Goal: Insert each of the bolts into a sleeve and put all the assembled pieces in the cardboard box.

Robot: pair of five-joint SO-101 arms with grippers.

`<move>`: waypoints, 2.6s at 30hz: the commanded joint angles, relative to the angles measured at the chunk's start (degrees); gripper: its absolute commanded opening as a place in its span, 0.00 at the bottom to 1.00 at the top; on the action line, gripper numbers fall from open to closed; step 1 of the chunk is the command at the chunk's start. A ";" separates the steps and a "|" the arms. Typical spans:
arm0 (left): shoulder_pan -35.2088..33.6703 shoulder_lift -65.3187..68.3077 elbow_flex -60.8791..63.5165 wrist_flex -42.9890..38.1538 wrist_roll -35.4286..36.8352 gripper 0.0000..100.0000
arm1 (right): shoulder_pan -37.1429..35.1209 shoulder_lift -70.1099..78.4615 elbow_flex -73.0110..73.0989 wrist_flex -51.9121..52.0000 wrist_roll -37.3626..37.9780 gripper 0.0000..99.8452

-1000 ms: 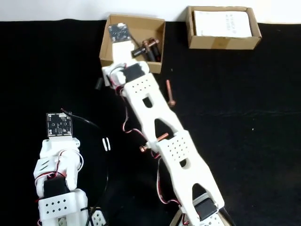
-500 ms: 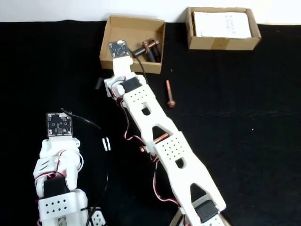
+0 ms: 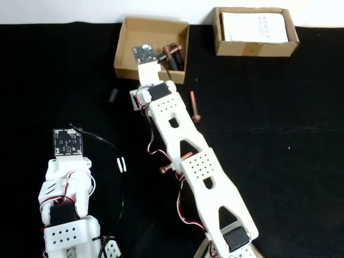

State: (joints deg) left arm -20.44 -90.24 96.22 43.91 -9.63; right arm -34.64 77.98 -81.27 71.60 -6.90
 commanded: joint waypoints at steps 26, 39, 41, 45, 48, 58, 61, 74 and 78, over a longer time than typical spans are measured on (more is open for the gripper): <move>-0.48 -0.57 -3.47 9.23 0.00 0.05 | 12.62 -28.00 2.77 29.58 5.01 0.01; 6.99 21.58 -19.56 16.18 0.00 0.07 | 28.79 -77.85 62.81 28.44 17.49 0.01; 12.00 31.96 -26.51 16.44 0.00 0.07 | 30.55 -80.66 69.58 25.54 17.85 0.01; 19.91 50.59 -42.86 19.69 -0.18 0.07 | 32.84 -84.26 82.51 16.66 17.85 0.01; 25.10 60.79 -57.71 25.58 -0.18 0.07 | 33.71 -85.49 92.70 6.73 17.49 0.01; 40.75 92.62 -103.43 50.37 17.32 0.07 | 35.74 -88.92 121.80 -21.14 17.41 0.01; 44.88 100.97 -109.76 55.82 26.02 0.09 | 37.58 -88.84 126.29 -28.53 17.23 0.01; 54.11 107.56 -110.55 56.88 45.63 0.19 | 39.87 -89.19 148.00 -67.91 -0.62 0.01; 54.73 109.85 -110.46 56.88 48.70 0.21 | 40.04 -89.01 150.20 -73.10 -2.73 0.01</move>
State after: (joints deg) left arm 33.71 19.74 -12.44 100.26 37.58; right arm 4.84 -10.37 68.53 2.86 -8.40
